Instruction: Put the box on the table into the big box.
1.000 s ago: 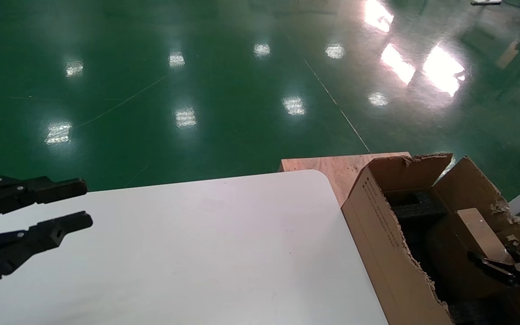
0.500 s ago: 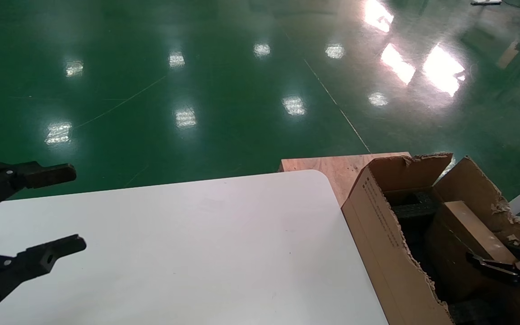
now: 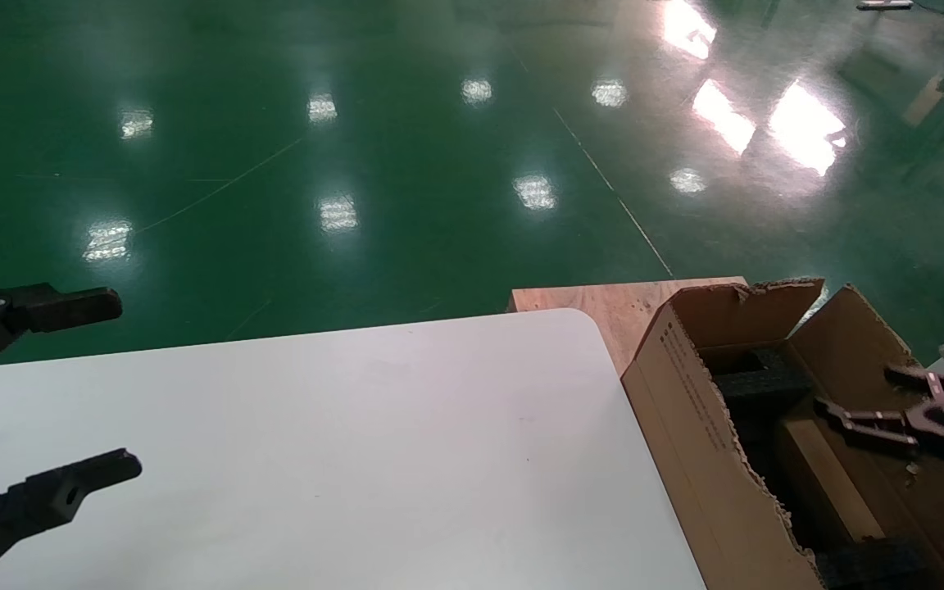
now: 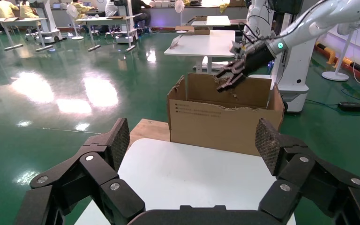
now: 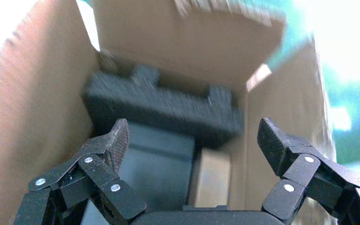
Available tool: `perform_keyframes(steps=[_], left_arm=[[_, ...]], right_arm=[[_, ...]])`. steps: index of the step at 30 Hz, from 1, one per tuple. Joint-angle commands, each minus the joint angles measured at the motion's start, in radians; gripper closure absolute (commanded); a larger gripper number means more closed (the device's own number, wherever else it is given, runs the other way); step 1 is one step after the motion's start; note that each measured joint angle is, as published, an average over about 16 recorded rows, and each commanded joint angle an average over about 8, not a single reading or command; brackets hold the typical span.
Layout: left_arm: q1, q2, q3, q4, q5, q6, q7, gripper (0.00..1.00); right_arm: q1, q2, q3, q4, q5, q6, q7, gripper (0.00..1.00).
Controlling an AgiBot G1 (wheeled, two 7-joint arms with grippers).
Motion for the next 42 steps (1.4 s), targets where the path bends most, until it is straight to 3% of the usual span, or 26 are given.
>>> perform_keyframes(steps=[1, 12, 17, 25, 32, 36, 42], left_arm=[[0.000, 0.000, 0.000, 0.000, 0.000, 0.000, 0.000, 0.00], [0.000, 0.000, 0.000, 0.000, 0.000, 0.000, 0.000, 0.00], [0.000, 0.000, 0.000, 0.000, 0.000, 0.000, 0.000, 0.00], [0.000, 0.000, 0.000, 0.000, 0.000, 0.000, 0.000, 0.00], [0.000, 0.000, 0.000, 0.000, 0.000, 0.000, 0.000, 0.00], [0.000, 0.000, 0.000, 0.000, 0.000, 0.000, 0.000, 0.00], [0.000, 0.000, 0.000, 0.000, 0.000, 0.000, 0.000, 0.00]], right_arm=[[-0.022, 0.001, 0.052, 0.036, -0.003, -0.010, -0.019, 0.00], [-0.136, 0.009, 0.321, 0.219, -0.076, -0.104, 0.001, 0.00], [-0.128, -0.029, 0.340, 0.225, -0.065, -0.151, -0.008, 0.00], [-0.129, -0.092, 0.329, 0.241, -0.072, -0.159, -0.029, 0.00], [-0.134, -0.083, 0.336, 0.234, -0.070, -0.159, -0.023, 0.00], [-0.181, -0.107, 0.397, 0.231, -0.067, -0.181, -0.019, 0.00], [-0.326, -0.184, 0.584, 0.223, -0.060, -0.248, -0.011, 0.00]])
